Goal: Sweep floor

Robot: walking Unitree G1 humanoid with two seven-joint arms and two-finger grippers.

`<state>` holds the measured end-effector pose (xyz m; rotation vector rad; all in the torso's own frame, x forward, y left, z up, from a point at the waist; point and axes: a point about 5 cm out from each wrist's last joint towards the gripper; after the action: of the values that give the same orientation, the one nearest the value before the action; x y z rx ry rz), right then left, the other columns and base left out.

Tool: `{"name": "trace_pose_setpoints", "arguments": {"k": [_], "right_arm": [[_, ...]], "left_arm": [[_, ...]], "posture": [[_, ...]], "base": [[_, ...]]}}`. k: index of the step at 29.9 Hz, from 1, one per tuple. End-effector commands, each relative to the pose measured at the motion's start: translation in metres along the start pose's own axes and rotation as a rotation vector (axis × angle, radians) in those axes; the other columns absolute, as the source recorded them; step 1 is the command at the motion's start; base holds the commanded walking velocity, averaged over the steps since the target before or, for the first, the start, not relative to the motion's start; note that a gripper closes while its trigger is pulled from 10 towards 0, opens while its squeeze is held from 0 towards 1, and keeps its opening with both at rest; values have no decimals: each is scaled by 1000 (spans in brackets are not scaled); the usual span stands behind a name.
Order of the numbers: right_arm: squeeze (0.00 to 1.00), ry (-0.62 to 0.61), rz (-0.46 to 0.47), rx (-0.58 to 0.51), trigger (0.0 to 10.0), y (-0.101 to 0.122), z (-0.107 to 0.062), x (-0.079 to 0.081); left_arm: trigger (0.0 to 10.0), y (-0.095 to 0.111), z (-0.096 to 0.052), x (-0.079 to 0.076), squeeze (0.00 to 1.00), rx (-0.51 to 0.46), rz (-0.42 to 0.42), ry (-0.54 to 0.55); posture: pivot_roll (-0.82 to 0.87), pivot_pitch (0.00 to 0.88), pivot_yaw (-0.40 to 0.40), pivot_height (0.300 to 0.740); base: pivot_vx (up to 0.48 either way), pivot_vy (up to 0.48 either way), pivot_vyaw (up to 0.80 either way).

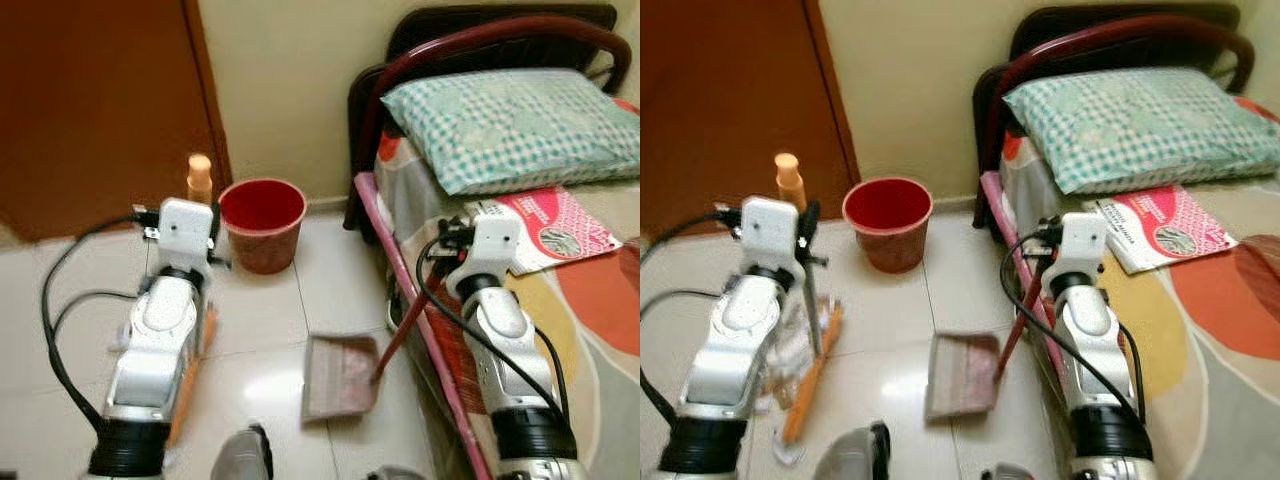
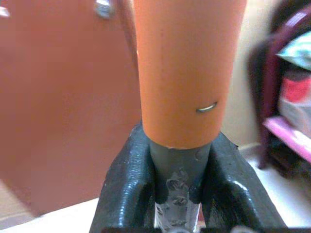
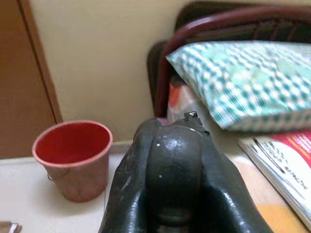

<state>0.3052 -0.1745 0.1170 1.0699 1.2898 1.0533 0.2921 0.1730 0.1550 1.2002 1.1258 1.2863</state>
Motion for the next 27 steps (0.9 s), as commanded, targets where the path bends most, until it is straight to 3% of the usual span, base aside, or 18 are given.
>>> {"name": "trace_pose_setpoints", "arguments": {"k": [1,6,12,20,27], "right_arm": [[0,-31,4,-14,10000,2,2,-6],[0,-35,3,-6,10000,0,3,-6],[0,-44,30,2,10000,-2,4,-5],[0,-50,34,5,10000,-4,6,-5],[0,-57,38,3,10000,-3,7,-6]], "left_arm": [[10000,25,0,0,0,-120,39,1],[10000,33,0,1,0,-150,50,-2],[10000,30,-5,3,0,-137,51,-6],[10000,9,-25,9,0,-53,79,-21],[10000,-16,-32,16,0,29,86,23]], "posture": [[23,3,-50,740],[25,1,-49,740],[32,0,-48,740],[44,0,-47,740],[37,0,-49,740]], "base": [[0,0,788],[0,0,750],[0,0,0],[0,0,0],[0,0,0]]}}
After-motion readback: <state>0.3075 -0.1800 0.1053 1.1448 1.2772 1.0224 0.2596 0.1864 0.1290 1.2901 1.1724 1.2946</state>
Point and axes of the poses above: a point about 5 cm out from each wrist's last joint towards the gripper, its own z axis pointing out of the wrist towards the gripper, its own y axis along the axis of the wrist's last joint, x = y × z, and after that the axes turned 12 degrees about -z, right-handed
